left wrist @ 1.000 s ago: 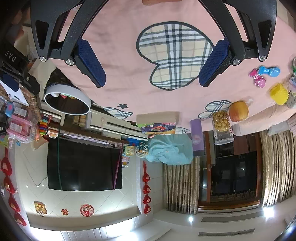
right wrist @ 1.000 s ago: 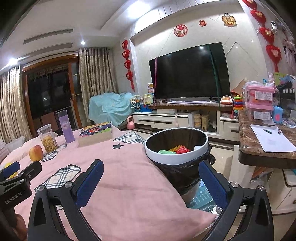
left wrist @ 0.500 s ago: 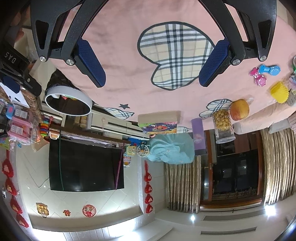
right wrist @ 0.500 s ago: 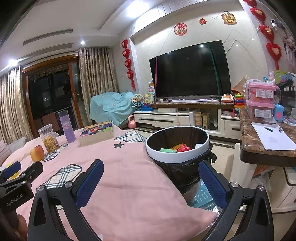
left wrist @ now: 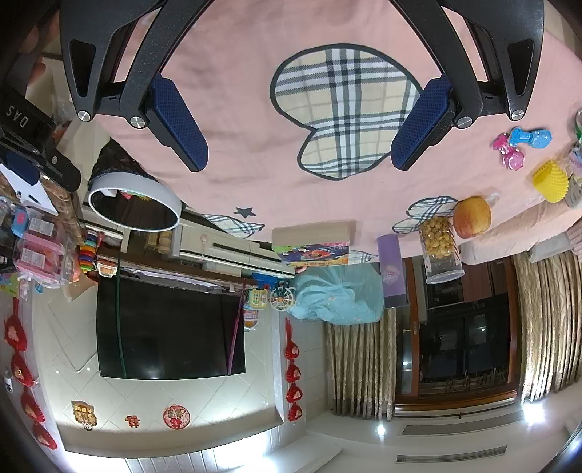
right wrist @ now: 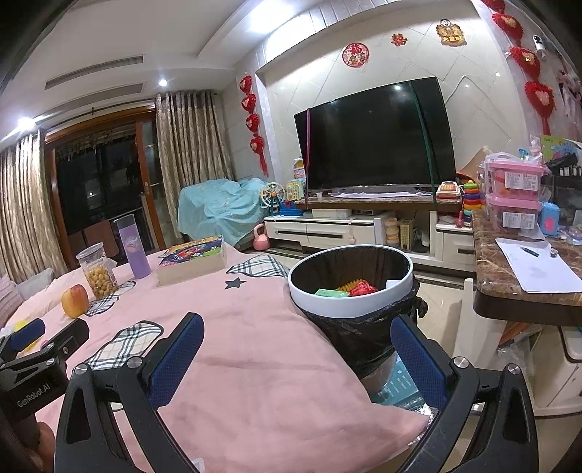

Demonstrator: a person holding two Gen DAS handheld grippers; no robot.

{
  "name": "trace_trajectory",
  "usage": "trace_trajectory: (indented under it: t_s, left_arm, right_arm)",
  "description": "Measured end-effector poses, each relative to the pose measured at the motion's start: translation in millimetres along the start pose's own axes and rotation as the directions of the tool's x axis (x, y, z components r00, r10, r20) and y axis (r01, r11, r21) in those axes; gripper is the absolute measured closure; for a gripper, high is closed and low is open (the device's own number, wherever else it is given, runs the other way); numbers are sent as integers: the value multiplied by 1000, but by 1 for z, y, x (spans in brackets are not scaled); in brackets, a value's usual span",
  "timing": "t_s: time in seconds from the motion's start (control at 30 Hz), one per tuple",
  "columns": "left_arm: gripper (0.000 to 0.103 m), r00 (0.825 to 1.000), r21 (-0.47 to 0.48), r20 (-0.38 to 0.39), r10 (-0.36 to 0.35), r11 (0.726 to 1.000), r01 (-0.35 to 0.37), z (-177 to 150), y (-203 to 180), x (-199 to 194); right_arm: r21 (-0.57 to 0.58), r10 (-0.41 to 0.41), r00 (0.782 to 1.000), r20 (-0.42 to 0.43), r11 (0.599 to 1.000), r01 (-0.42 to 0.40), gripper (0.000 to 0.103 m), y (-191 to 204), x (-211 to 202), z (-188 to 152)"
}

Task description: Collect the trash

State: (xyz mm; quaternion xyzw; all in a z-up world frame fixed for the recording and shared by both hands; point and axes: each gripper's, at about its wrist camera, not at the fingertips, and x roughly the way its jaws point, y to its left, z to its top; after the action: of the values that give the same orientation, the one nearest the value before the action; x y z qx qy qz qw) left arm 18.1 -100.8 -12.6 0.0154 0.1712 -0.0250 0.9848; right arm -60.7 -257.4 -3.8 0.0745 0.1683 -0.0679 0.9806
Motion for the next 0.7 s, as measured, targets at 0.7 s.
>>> trace_trajectory:
  t_s: [0.7]
  left_arm:
    - [0,1000,1,-9,-2,1000,2,-2,3,4]
  right_arm:
    - [4,12,1000,3,1000,-12,0,-1,0,-2]
